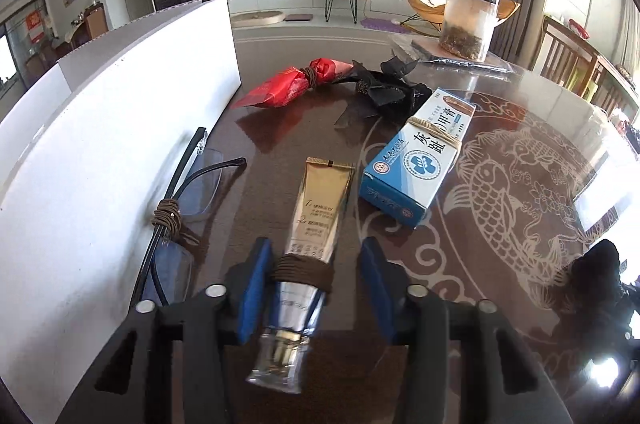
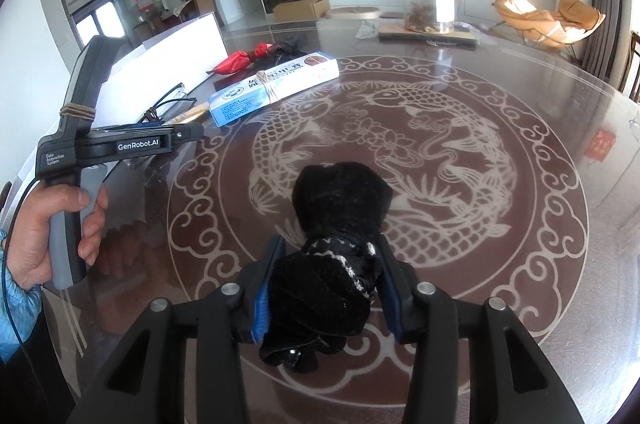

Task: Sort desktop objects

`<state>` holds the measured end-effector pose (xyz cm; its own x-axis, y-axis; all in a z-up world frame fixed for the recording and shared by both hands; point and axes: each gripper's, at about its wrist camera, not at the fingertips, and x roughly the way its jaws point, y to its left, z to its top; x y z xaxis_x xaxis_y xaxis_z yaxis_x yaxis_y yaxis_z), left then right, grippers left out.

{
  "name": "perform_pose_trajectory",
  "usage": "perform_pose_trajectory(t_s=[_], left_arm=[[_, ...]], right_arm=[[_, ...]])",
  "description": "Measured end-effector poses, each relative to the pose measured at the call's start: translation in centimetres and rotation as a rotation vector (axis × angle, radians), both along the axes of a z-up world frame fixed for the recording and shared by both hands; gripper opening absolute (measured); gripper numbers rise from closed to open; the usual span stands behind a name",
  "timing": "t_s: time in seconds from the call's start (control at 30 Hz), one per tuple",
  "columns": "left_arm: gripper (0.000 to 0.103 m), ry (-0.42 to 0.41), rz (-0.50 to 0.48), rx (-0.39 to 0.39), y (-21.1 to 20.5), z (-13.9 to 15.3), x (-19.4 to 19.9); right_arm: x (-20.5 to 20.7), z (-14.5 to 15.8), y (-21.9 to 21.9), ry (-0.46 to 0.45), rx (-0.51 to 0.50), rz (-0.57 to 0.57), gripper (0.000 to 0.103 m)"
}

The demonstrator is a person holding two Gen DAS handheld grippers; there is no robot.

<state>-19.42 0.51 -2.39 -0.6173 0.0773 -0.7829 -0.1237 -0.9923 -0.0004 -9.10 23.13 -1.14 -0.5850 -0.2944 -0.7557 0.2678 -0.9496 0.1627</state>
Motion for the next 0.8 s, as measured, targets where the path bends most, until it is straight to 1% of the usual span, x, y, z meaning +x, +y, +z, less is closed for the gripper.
perform_pose_trajectory(t_s=[0.07,0.13,0.23,0.27,0.3,0.33,0.37,0.4,0.43,0.47,0.5,0.53,0.57,0.63,0.67,0.7,0.8], left_arm=[[0.028,-0.007,-0.008,0.048,-0.2,0.1,2.1],[0.028,-0.002,-0.005,0.084,-0.6,0.1,5.2],[0.028,0.006,0.016,0.097,-1.1,0.2,9.9],[0.030,0.010,0.028,0.098,-1.0,0.1,11.0],[0.038,0.009,0.033,0.107,-1.1,0.1,11.8],[0.048,0.010,0.025,0.118,-1.3,0.2,12.3],[0.078,0.012,0.015,0.116,-1.1,0.1,12.5],[0.092,-0.001,0.021,0.096,-0.9,0.0,12.4],[0.091,-0.007,0.028,0.071,-0.7,0.0,12.2],[0.091,-0.027,0.031,0.043,-0.4,-0.2,11.8],[0.094,-0.033,0.026,-0.001,0.2,-0.3,11.7],[0.095,-0.035,0.022,-0.031,0.6,-0.3,11.6],[0.096,-0.036,0.022,-0.032,0.6,-0.4,11.6],[0.095,-0.039,0.021,-0.009,0.1,-0.4,11.6],[0.096,-0.039,0.020,-0.014,0.2,-0.4,11.6],[0.097,-0.040,0.023,-0.019,0.2,-0.5,11.6],[0.100,-0.046,0.031,-0.020,0.1,-0.5,11.5]], right_arm=[[0.0,0.0,0.0,0.000,0.000,0.000,0.046],[0.0,0.0,0.0,0.001,0.001,0.000,0.046],[0.0,0.0,-0.1,0.001,0.003,-0.001,0.046],[0.0,0.0,-0.1,0.001,0.004,-0.001,0.046],[0.0,0.0,-0.1,0.002,0.005,-0.001,0.046],[0.0,0.0,-0.1,0.001,0.007,0.001,0.046],[0.0,0.0,-0.2,0.001,0.009,0.007,0.050],[0.1,0.0,-0.4,0.002,0.011,0.019,0.057],[0.1,-0.1,-0.7,0.003,0.023,0.028,0.063],[0.1,-0.1,-1.0,0.002,0.052,0.025,0.082],[0.0,-0.4,-1.3,-0.007,0.083,0.017,0.093],[-0.1,-0.5,-1.6,-0.013,0.107,0.017,0.093],[-0.1,-0.6,-1.9,-0.011,0.130,0.017,0.093],[-0.1,-0.9,-2.4,-0.014,0.165,0.021,0.095],[-0.1,-1.0,-2.6,-0.018,0.180,0.027,0.100],[-0.1,-1.1,-2.8,-0.023,0.192,0.034,0.103],[-0.1,-1.1,-2.7,-0.025,0.189,0.035,0.103]])
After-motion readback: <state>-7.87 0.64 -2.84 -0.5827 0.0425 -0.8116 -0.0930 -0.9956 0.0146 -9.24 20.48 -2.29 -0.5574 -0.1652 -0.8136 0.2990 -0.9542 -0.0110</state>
